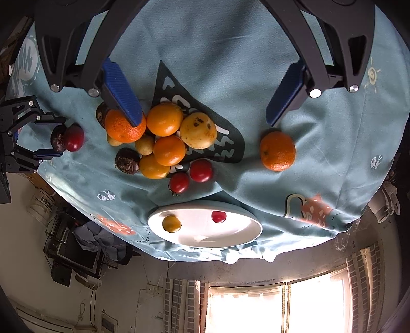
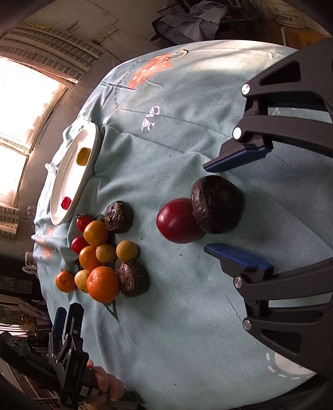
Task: Organize fruits
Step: 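Grasp a dark passion fruit with the right gripper while the left gripper grasps a mandarin, then lower the passion fruit and mandarin onto the white plate and open both grippers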
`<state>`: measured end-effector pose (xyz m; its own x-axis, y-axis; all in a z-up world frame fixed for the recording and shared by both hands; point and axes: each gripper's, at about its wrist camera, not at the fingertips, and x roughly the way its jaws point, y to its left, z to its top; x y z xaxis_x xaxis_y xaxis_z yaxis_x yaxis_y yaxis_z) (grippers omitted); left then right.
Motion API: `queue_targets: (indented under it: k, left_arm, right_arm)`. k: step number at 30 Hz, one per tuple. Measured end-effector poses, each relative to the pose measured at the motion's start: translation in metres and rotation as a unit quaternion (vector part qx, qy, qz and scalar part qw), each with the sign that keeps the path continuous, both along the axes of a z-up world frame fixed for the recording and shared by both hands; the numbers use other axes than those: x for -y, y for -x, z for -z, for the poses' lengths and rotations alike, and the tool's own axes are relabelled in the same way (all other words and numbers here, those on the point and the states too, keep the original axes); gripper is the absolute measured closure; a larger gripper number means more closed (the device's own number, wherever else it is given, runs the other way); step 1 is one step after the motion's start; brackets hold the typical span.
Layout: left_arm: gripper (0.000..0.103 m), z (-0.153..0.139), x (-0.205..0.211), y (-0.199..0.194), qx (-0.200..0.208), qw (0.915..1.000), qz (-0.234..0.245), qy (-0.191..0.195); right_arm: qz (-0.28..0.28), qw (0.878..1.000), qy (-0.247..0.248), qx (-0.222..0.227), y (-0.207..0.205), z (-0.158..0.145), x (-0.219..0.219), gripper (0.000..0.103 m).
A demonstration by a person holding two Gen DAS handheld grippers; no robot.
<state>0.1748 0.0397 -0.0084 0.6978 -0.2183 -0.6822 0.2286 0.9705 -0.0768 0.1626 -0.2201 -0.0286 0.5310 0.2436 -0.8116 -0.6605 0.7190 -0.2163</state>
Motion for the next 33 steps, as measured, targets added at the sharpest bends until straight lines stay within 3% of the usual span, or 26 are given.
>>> queue_targets:
  k: [2, 6, 9, 12, 14, 19, 22, 27, 29, 33]
  left_arm:
    - [0.004, 0.0, -0.002, -0.001, -0.004, 1.0, -0.002, 0.003]
    - [0.004, 0.0, -0.006, -0.001, 0.002, 0.9999, -0.003, -0.011]
    - [0.004, -0.005, -0.02, -0.002, 0.018, 0.9995, -0.018, -0.015]
    - [0.007, -0.003, -0.043, -0.016, 0.005, 0.9988, -0.048, 0.006]
    - [0.018, 0.001, -0.052, -0.029, -0.009, 0.998, -0.061, 0.011]
    - [0.037, 0.017, -0.058, -0.055, -0.034, 0.9967, -0.074, -0.008]
    - [0.041, 0.021, -0.059, -0.061, -0.038, 0.9964, -0.076, -0.009]
    - [0.043, 0.025, -0.058, -0.071, -0.043, 0.9959, -0.078, -0.015]
    - [0.058, 0.028, -0.058, -0.075, -0.049, 0.9956, -0.079, -0.016]
    - [0.061, 0.029, -0.057, -0.075, -0.05, 0.9955, -0.079, -0.017]
  right_arm:
    - [0.005, 1.0, 0.005, -0.002, -0.001, 0.003, 0.001, 0.058]
    - [0.015, 1.0, -0.008, -0.012, -0.002, -0.004, 0.005, 0.06]
    - [0.042, 0.995, -0.089, -0.024, -0.006, -0.029, 0.02, 0.06]
    - [0.067, 0.974, -0.215, -0.034, -0.017, -0.057, 0.031, 0.06]
    - [0.059, 0.958, -0.279, -0.035, -0.025, -0.07, 0.024, 0.06]
    - [0.02, 0.929, -0.369, -0.016, -0.046, -0.09, -0.016, 0.06]
    - [0.004, 0.921, -0.388, -0.021, -0.058, -0.091, -0.036, 0.06]
    - [-0.005, 0.922, -0.385, -0.033, -0.065, -0.088, -0.045, 0.059]
    - [-0.003, 0.922, -0.386, -0.034, -0.066, -0.086, -0.042, 0.059]
    - [0.013, 0.922, -0.386, -0.037, -0.07, -0.08, -0.035, 0.059]
